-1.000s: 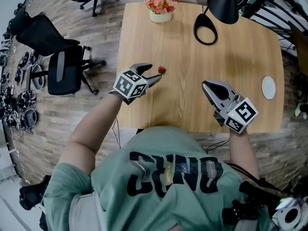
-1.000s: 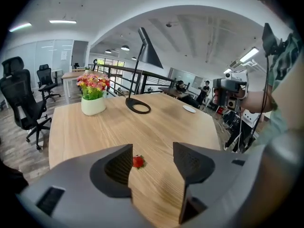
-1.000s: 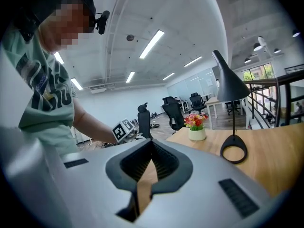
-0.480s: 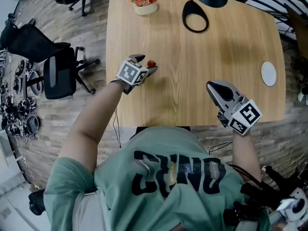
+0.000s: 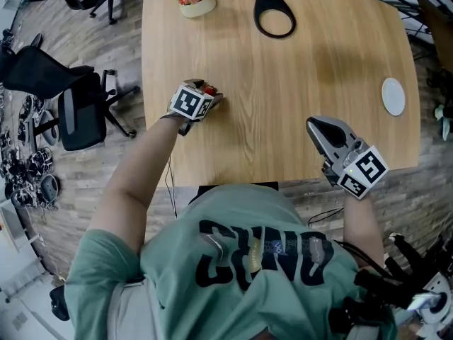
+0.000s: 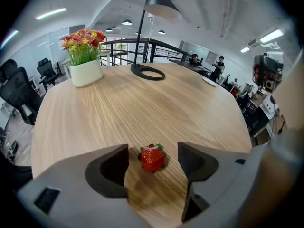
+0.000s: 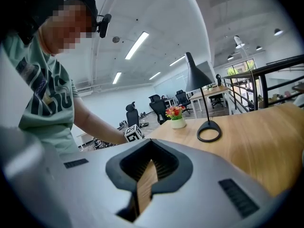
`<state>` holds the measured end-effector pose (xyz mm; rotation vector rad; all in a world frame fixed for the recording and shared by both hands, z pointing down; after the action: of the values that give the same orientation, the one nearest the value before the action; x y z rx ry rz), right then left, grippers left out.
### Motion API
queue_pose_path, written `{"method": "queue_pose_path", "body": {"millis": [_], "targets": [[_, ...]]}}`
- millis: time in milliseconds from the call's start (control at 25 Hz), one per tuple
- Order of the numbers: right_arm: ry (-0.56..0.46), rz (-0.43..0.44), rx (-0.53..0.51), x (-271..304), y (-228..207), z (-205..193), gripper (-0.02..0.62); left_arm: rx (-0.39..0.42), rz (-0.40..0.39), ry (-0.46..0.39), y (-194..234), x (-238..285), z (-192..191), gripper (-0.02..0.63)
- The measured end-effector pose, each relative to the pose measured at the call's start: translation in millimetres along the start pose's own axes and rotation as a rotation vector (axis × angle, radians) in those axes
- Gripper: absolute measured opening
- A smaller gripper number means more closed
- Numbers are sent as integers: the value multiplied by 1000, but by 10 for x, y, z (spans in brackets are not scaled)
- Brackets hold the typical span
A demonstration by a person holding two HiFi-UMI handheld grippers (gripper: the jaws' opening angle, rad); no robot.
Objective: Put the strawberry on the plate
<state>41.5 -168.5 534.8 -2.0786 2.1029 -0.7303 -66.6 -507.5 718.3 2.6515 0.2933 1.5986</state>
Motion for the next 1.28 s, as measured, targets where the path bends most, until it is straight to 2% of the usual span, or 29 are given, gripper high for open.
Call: {"method": "queue_pose_path", "body": {"millis": [120,200,280,360,440,600,880,1080,1280], "targets": [[-1,-5,11,-23,-30,-23,6,-21,17,-18,26,-8,24,310],[-1,-5,12,-33,-28,-30,6,2,44,-23,9,-27,28,309],[-1,-4,9,-31,-7,-27,6,68,87,-41,-40,-66,33,138],[-1,-3,6,-7,24,-17,6,126,102,-59,-89,-93,44,137],[-2,-2,1,29,52,9,6,139,97,-68,-117,-139,85,137],[-5,1,-18,105,135,108,6,87,86,-96,-102,-297,101,137],[-28,3,-58,252,301,298,6,79,99,-188,23,-815,56,137],[-31,29,-88,403,423,469,6,-29,97,-292,91,-1318,-62,137],[-35,49,-100,509,543,617,6,-84,102,-380,102,-1812,-195,137]]}}
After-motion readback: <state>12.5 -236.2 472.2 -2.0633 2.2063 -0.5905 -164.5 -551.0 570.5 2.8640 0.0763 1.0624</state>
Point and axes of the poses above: the fingertips, and each gripper's own axes: x forward along the fingers, y to its left, z out of its top, the point moved 8 cm from there along -x, backward along the fingers, and after that the axes turned 4 degrees about x, right-handed, at the moved point
